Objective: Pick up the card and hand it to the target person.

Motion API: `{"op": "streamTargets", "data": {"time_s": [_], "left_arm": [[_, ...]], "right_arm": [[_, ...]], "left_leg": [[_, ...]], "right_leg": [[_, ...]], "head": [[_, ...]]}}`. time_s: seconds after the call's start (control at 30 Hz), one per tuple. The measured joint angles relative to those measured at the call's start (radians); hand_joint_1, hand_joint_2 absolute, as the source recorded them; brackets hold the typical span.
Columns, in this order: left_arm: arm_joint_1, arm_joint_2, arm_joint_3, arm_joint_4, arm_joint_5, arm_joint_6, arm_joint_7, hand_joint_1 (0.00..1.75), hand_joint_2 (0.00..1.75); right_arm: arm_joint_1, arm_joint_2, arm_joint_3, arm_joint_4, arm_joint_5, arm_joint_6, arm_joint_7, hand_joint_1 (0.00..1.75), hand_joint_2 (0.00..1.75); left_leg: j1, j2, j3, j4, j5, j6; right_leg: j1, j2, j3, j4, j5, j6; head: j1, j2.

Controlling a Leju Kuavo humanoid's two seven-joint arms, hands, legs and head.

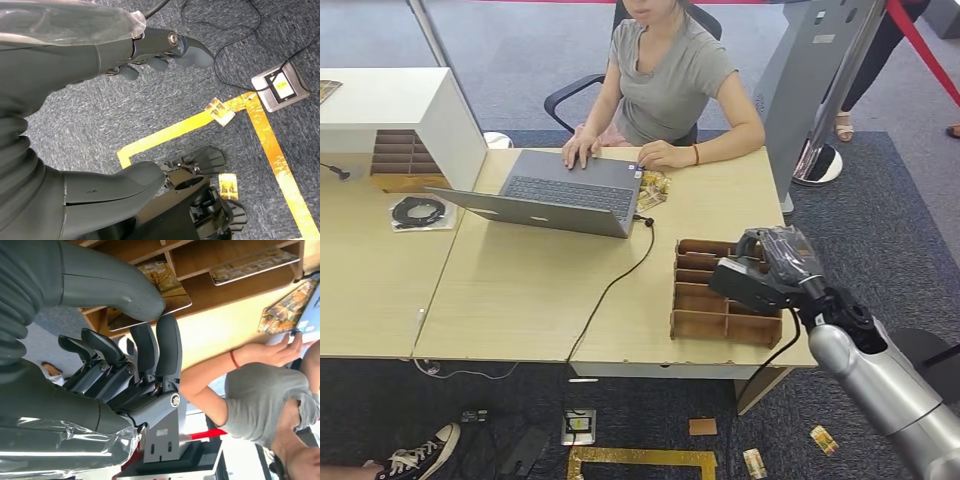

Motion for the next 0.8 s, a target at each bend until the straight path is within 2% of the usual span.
{"op": "streamTargets", "data": {"time_s": [0.2, 0.5, 0.8], "left_arm": [[0.001, 0.003, 0.000, 0.000, 0.003, 0.001, 0.000, 0.00, 1.75], [0.007, 0.005, 0.000, 0.000, 0.013, 0.009, -0.002, 0.00, 1.75], [0.012, 0.005, 0.000, 0.000, 0.018, 0.010, -0.012, 0.00, 1.75]], "right_arm": [[-0.019, -0.015, -0.002, -0.030, -0.028, 0.041, -0.014, 1.75, 1.75], [-0.120, -0.046, 0.007, -0.083, -0.056, 0.117, 0.004, 1.75, 1.75], [-0.202, -0.054, 0.034, -0.110, -0.039, 0.095, 0.013, 1.75, 1.75]], "left_leg": [[0.000, 0.000, 0.000, 0.000, 0.000, 0.000], [0.000, 0.000, 0.000, 0.000, 0.000, 0.000], [0.000, 0.000, 0.000, 0.000, 0.000, 0.000]], "right_leg": [[0.000, 0.000, 0.000, 0.000, 0.000, 0.000], [0.000, 0.000, 0.000, 0.000, 0.000, 0.000], [0.000, 0.000, 0.000, 0.000, 0.000, 0.000]], "head": [[0.000, 0.000], [0.000, 0.000], [0.000, 0.000]]}}
